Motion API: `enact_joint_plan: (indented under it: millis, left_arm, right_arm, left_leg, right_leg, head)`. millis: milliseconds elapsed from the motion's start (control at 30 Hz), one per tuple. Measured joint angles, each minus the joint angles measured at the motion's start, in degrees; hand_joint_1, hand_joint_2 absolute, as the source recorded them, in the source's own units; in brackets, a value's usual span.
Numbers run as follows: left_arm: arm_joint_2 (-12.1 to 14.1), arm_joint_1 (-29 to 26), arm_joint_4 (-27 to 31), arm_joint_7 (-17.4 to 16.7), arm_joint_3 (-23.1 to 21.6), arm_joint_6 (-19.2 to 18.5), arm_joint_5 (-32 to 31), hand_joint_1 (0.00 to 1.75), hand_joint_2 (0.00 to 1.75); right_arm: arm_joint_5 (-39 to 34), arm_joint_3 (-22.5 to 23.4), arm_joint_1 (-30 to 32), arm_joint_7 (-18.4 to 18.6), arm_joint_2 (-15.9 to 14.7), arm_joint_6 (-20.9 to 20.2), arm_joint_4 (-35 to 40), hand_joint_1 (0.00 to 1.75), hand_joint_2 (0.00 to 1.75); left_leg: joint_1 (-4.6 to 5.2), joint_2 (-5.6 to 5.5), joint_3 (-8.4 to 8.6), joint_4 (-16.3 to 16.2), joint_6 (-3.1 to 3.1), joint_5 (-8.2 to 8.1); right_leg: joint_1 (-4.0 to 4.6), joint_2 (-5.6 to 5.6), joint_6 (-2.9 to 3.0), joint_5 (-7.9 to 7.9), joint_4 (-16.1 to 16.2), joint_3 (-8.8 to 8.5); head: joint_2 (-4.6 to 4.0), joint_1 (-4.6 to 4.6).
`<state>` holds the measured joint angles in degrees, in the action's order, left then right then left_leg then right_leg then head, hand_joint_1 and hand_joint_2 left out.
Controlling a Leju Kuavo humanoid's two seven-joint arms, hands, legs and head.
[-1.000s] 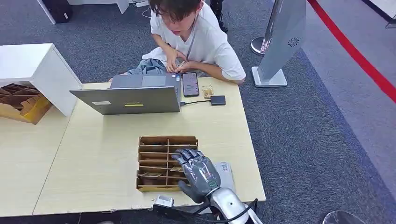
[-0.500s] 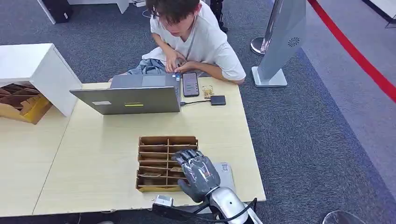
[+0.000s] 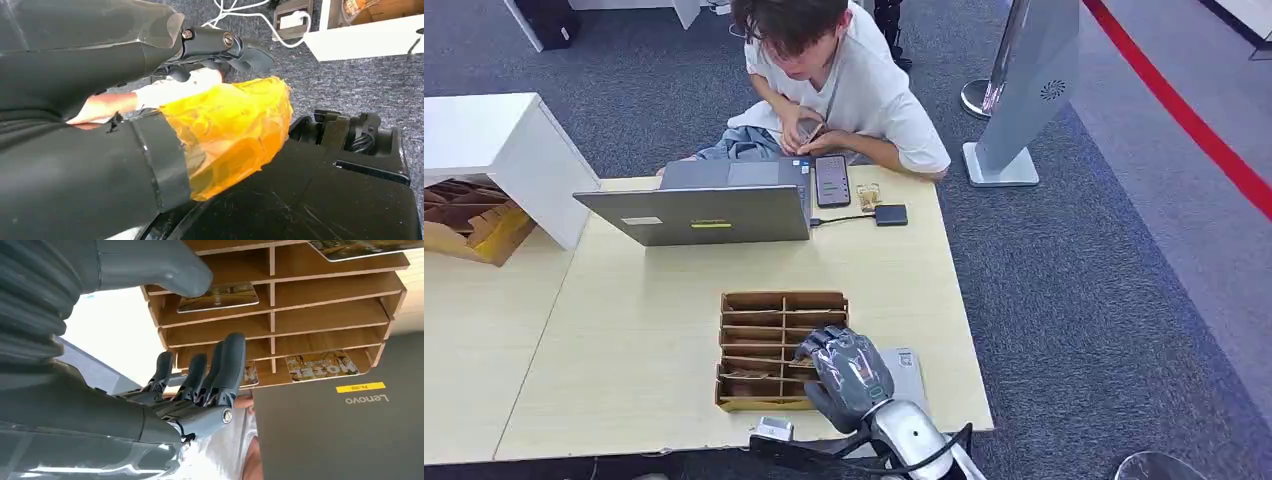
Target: Pass the card to the sensor for recognition and then transmit it.
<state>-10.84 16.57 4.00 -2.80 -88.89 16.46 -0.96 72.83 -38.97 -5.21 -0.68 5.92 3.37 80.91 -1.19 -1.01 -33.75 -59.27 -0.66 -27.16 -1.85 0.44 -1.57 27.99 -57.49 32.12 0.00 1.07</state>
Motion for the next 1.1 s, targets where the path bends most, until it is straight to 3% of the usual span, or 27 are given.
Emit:
enact_joint_plan:
  millis: [900,1100]
  left_arm:
    - [0.0,0.2,0.0,0.0,0.0,-0.2,-0.3,0.00,0.00]
    - [0.0,0.2,0.0,0.0,0.0,-0.2,-0.4,0.00,0.00]
  right_arm:
    - [0.0,0.0,-0.6,0.1,0.3,-0.1,-2.2,0.72,1.75]
    - [0.0,0.0,-0.6,0.2,0.4,-0.3,-2.4,0.77,1.75]
  left_leg:
    - [0.00,0.00,0.00,0.0,0.00,0.00]
    - [0.00,0.00,0.00,0.0,0.00,0.00]
  right_leg:
    - [0.00,0.00,0.00,0.00,0.0,0.00]
    - [0.00,0.00,0.00,0.00,0.0,0.00]
  head:
    - [0.00,0.00]
    - [0.00,0.00]
